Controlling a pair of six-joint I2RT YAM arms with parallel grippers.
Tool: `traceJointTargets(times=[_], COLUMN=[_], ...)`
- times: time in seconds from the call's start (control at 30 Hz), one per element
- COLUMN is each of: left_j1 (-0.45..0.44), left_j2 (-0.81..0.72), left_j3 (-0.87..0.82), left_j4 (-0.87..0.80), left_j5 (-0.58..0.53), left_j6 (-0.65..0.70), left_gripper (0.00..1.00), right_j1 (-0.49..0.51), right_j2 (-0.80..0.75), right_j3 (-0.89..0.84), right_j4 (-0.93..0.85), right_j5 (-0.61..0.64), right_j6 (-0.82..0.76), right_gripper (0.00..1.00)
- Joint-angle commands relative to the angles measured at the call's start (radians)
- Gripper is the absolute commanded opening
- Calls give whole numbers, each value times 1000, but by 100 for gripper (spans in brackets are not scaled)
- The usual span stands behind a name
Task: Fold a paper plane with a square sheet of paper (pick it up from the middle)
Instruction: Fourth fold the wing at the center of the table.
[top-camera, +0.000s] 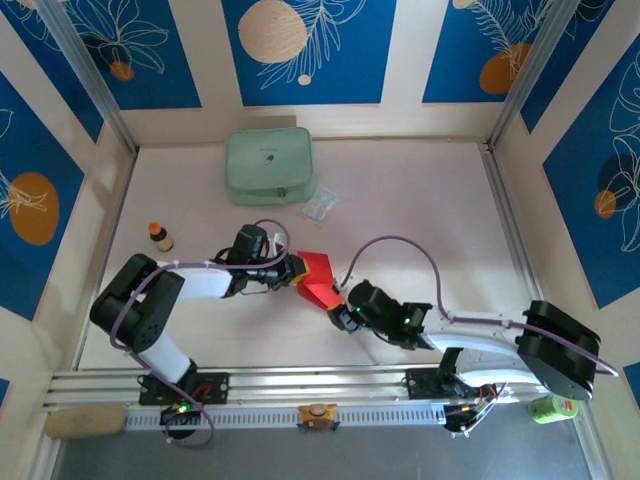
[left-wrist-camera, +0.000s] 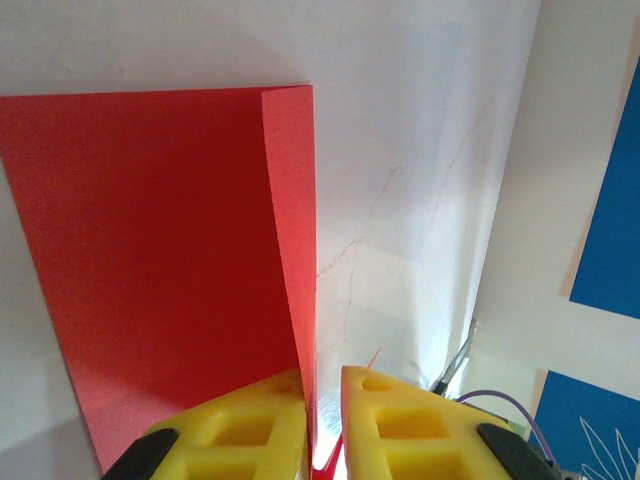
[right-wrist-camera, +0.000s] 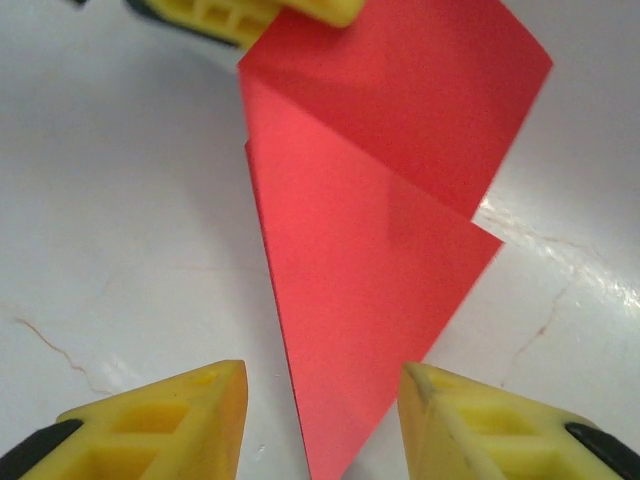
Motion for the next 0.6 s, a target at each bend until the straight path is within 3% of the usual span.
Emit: traceJointTargets(times=[0.0, 0.3, 0.57], left_j1=[-7, -9, -9], left_j2=[8, -3, -3], left_j3=[29, 23, 27], left_j4=[28, 19, 17], left_j5=[24, 19, 21], left_j6=[-8, -10, -11], left_gripper=[14, 13, 13], right_j1=[42, 82, 91], right_j2=[52, 206, 259], right_j3=[1, 58, 85], right_j4=[109, 171, 167], right_j5=[116, 176, 220], right_j6=[-166, -261, -242], right_gripper=[44, 43, 36])
